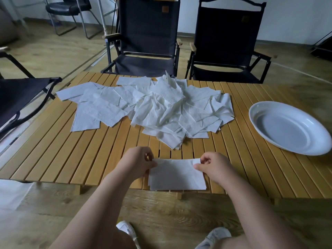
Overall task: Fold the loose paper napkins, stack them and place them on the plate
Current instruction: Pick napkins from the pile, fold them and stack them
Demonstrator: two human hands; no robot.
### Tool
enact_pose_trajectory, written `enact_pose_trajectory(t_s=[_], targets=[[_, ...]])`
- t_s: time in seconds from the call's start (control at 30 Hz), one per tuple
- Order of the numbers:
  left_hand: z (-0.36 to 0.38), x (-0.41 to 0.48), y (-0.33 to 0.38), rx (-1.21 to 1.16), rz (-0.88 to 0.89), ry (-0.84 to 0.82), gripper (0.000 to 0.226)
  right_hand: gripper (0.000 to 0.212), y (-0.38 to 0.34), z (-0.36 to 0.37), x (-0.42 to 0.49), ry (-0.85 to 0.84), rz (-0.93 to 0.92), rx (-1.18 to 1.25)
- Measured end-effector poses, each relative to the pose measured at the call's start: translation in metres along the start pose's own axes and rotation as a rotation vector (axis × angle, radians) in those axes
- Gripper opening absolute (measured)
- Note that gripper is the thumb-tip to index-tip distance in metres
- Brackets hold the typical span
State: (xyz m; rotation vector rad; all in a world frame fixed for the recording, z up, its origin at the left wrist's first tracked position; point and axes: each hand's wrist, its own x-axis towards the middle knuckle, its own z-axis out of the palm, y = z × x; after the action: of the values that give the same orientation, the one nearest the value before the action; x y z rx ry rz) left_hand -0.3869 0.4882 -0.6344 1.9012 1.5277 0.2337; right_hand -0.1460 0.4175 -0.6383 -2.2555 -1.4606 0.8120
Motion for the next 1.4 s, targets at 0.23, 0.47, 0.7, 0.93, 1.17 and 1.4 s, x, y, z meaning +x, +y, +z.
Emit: enact_pose_trajectory(t_s=[0.23,0.47,0.7,0.93,1.17,1.4], targets=[[0.0,0.004,-0.006,-0.006,0.059,0.118,0.007,0.014,0.0,-0.001,-0.001,0.018,-0.004,0.023],[0.006,0.011,0.0,0.13,0.052,0.135,0.009,0.019,-0.001,0.006,0.008,0.054,0.024,-0.023],[0.008,0.01,-0.001,0.121,0.045,0.147,0.012,0.032,-0.005,0.005,0.007,0.112,-0.044,0.137],[-0.016,0.036,0.022,0.079,0.171,0.296,0.016,0.022,-0.03,-0.01,0.038,0.227,-0.232,0.162],[-0.009,0.079,0.034,0.206,0.214,0.289,0.028,0.026,-0.047,0.011,0.078,0.174,-0.265,0.006],[0.012,0.087,0.019,0.202,0.206,0.359,0.027,0.013,-0.043,0.019,0.089,0.245,-0.335,-0.029]])
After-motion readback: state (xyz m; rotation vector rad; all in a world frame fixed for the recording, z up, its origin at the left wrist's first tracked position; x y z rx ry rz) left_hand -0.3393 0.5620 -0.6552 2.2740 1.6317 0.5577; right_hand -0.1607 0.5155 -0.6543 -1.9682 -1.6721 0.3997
